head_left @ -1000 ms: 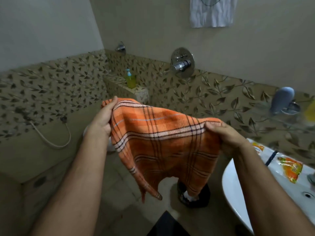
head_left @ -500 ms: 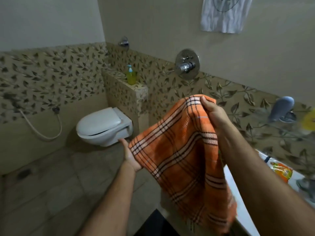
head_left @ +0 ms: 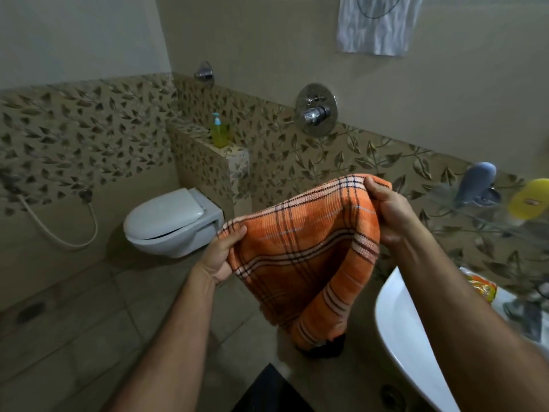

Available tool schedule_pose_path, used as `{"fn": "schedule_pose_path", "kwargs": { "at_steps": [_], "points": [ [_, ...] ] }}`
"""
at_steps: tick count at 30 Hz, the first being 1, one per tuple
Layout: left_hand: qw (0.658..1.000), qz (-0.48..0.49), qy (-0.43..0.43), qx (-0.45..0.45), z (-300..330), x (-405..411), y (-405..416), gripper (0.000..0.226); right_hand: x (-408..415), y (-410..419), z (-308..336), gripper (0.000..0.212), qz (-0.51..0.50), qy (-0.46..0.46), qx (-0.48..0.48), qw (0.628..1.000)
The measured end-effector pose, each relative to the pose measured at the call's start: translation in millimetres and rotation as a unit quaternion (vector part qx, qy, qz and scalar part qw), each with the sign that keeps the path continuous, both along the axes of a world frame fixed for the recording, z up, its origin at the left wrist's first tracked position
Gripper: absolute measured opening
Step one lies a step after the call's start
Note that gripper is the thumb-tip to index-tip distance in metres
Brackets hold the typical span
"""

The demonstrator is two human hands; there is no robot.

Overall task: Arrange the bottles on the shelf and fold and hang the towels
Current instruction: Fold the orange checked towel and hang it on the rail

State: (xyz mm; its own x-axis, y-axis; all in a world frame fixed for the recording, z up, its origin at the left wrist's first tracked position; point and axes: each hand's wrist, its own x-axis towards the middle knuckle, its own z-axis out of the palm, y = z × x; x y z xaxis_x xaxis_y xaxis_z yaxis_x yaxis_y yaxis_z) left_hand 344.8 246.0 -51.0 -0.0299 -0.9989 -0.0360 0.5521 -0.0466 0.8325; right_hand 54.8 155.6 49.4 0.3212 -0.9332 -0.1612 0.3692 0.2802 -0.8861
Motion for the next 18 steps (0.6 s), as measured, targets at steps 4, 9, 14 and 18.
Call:
{"fn": "schedule_pose_path", "kwargs": {
  "at_steps": [4,9,14,18],
  "points": [
    [0.997,0.055,-0.046,-0.005,29.6,12.0,-0.7,0.028,-17.3,-6.5,-0.1,0.031,0.041,0.071,-0.009,0.997],
    [0.979,0.129,-0.154,-0.013,57.2,9.7,-1.0,0.011,-39.0,-16.6,2.9,0.049,0.085,0.165,0.017,0.982],
    [0.976,0.147,-0.160,-0.019,78.7,0.7,-2.5,0.009,-55.7,-24.3,9.6,0.062,0.171,0.085,-0.037,0.981],
    [0.974,0.170,-0.151,-0.016,91.6,1.4,-6.9,0.007,-59.0,-23.1,-14.1,0.066,0.214,0.075,-0.051,0.973]
  ]
}}
